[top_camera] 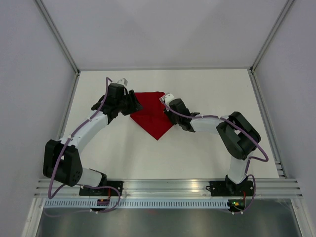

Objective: Fold the napkin, place the utensils inside, and roll it up
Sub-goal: Fold the napkin

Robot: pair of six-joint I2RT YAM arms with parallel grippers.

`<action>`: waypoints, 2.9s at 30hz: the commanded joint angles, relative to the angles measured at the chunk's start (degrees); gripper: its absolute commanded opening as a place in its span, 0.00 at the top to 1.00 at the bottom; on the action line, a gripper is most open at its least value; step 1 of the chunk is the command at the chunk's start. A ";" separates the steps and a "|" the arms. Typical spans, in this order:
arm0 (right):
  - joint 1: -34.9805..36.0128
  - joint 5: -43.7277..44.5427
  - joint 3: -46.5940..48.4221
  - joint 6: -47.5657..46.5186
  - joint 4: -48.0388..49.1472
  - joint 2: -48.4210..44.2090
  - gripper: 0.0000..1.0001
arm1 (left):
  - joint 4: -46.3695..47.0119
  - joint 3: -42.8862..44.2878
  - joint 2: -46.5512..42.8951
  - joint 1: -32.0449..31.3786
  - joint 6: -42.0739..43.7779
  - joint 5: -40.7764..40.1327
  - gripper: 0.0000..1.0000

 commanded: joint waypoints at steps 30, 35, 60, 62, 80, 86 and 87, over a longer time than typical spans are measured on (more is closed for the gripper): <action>-14.15 -25.99 18.66 5.97 -18.13 6.41 0.49 | 7.42 -0.90 9.97 -8.35 0.34 1.00 0.47; -14.33 -25.99 19.63 4.83 -19.10 8.61 0.49 | 7.77 -0.81 10.15 -8.88 0.08 0.91 0.47; -16.88 -27.84 15.51 3.69 -18.75 4.76 0.93 | 8.83 -0.02 12.78 -10.11 -0.63 1.00 0.48; -17.14 -27.67 14.54 3.77 -18.58 4.05 0.94 | 8.83 0.15 12.87 -10.20 -0.72 1.26 0.48; -17.67 -26.44 10.67 0.70 -17.61 1.93 0.96 | 9.00 1.73 14.98 -11.60 0.51 0.91 0.48; -17.76 -25.91 9.53 0.44 -16.99 1.76 0.97 | 9.00 2.26 15.25 -12.39 1.39 0.56 0.48; -17.84 -25.82 9.52 0.43 -16.99 1.76 0.97 | 8.92 2.26 15.25 -12.83 1.48 0.21 0.48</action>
